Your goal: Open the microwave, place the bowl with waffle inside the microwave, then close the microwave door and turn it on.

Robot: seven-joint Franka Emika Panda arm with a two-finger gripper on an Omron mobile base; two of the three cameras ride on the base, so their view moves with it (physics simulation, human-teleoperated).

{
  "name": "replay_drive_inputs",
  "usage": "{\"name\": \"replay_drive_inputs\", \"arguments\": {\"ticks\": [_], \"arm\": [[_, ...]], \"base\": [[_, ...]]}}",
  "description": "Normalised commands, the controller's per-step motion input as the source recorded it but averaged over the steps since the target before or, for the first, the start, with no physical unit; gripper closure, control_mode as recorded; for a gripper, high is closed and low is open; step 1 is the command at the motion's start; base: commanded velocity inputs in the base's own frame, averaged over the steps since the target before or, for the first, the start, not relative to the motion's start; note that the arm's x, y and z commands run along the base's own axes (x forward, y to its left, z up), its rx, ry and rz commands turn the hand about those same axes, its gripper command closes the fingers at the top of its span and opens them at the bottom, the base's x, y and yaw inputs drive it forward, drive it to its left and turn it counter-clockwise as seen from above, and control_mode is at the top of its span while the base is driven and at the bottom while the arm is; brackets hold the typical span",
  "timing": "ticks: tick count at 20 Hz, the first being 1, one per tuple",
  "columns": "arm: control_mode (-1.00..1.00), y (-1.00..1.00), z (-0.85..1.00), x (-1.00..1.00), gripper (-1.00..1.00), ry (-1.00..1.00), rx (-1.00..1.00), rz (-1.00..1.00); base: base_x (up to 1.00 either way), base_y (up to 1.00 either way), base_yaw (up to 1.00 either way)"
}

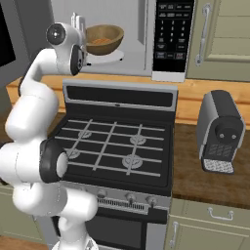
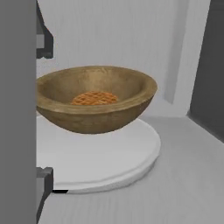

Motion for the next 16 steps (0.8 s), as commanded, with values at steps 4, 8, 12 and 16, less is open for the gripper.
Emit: {"name": "replay_drive_inputs", "arguments": {"ticks": [4, 8, 12, 16], "arm": [[-1.0, -0.46, 0.39, -0.98, -1.0, -0.05, 0.0, 0.0], [-1.0, -0.59, 0.3, -1.0, -1.0, 0.0, -0.21, 0.01], [-1.0, -0.6, 0.05, -1.0, -1.0, 0.03, -0.45, 0.19], [-1.0, -0.32, 0.0, -0.97, -1.0, 0.11, -0.62, 0.42]], "base": [[0.0, 0.0, 0.0], [0.0, 0.0, 0.0], [0.0, 0.0, 0.0], [0.0, 0.0, 0.0]]}}
